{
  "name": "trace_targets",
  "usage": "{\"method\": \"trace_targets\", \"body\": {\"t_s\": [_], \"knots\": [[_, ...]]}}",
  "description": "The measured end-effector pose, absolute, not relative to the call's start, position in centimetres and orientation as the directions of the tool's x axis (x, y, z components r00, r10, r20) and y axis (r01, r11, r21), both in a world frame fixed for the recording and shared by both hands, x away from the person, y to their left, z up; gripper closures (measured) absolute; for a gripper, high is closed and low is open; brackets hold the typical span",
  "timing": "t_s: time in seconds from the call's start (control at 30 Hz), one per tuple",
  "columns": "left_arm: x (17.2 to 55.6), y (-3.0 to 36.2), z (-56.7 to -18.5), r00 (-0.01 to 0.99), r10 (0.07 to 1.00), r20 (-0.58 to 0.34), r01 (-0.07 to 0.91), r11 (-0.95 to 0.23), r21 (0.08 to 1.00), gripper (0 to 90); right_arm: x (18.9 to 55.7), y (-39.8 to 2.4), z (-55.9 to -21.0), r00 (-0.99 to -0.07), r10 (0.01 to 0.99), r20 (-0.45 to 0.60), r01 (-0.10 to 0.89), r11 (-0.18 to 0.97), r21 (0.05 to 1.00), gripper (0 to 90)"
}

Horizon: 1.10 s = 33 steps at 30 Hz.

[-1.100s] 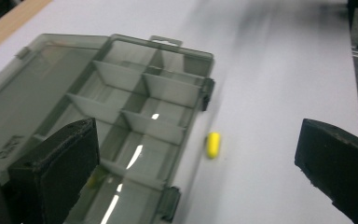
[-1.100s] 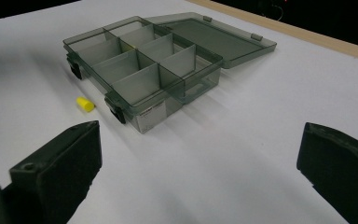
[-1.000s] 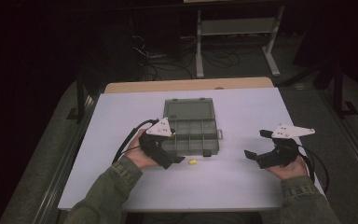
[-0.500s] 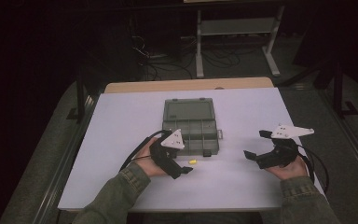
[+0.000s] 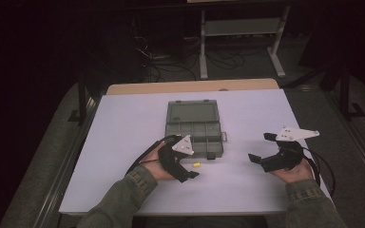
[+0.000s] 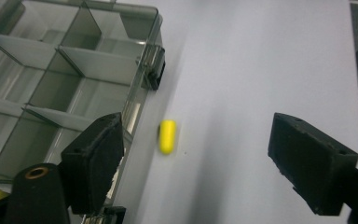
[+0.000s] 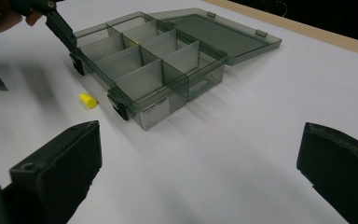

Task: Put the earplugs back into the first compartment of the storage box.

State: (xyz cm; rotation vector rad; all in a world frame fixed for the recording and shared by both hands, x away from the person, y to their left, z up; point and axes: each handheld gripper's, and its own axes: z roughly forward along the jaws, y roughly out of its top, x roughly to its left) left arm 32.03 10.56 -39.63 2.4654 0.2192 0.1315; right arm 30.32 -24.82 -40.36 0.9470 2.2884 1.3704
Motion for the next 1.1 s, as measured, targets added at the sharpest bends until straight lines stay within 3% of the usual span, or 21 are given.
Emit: {"method": "trace_targets", "body": {"t_s": [0.5,1.1], "knots": [[32.3,9.2,-41.0,0.986,0.140,0.088,0.067,-0.826,0.559,48.4,30.3,-24.7,-40.4,-0.739,0.669,0.077,0.385,0.325,0.864,0.0],[33.7,8.5,-42.5,0.982,0.172,0.079,0.103,-0.838,0.536,67.1,30.4,-24.4,-40.6,-0.750,0.657,0.080,0.391,0.343,0.854,0.0]]}}
